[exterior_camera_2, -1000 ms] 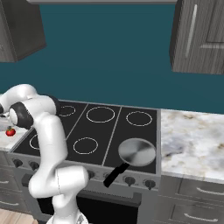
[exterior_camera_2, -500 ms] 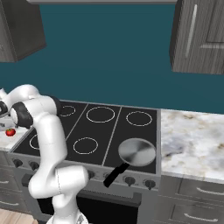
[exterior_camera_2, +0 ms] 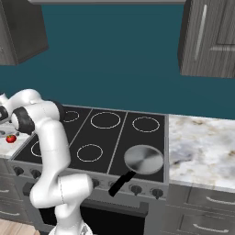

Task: Put the lemon and tomato in the pan. Then turn on the front right burner and set the heat to medium.

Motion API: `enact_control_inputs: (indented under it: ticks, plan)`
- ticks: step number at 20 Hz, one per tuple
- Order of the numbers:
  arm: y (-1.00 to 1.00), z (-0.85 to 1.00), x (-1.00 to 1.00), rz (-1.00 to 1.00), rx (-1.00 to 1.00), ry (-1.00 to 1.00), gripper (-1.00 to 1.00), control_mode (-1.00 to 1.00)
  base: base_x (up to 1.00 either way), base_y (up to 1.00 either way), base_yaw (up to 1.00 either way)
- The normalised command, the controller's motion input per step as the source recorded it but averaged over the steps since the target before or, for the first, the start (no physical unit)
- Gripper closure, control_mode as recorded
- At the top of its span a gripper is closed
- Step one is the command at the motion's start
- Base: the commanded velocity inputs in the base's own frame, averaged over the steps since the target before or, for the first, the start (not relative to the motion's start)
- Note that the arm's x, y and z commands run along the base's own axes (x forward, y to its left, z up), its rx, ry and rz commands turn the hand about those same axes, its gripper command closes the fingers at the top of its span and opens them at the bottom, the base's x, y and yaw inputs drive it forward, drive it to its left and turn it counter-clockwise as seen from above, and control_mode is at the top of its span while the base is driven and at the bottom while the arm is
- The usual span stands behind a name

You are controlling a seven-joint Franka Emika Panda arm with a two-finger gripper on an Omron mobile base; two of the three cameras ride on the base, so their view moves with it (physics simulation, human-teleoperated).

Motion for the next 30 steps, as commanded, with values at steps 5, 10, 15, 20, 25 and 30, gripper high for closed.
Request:
enact_control_inputs:
  ticks: [5, 10, 15, 20, 25, 30]
  plan:
    - [0.00, -0.07, 0.00, 0.00, 0.00, 0.00, -1.00, -1.00, 0.00, 0.00, 0.00]
    - [0.00, -0.21, -0.02, 0.00, 0.00, 0.02, -1.00, -1.00, 0.00, 0.00, 0.00]
    - [0.00, -0.21, 0.01, 0.00, 0.00, 0.00, -1.00, -1.00, 0.00, 0.00, 0.00]
    - [0.00, -0.22, 0.00, 0.00, 0.00, 0.01, -1.00, -1.00, 0.00, 0.00, 0.00]
    - [0.00, 0.00, 0.00, 0.00, 0.00, 0.00, 1.00, -1.00, 0.00, 0.00, 0.00]
    - [0.00, 0.00, 0.00, 0.00, 0.00, 0.00, 1.00, -1.00, 0.00, 0.00, 0.00]
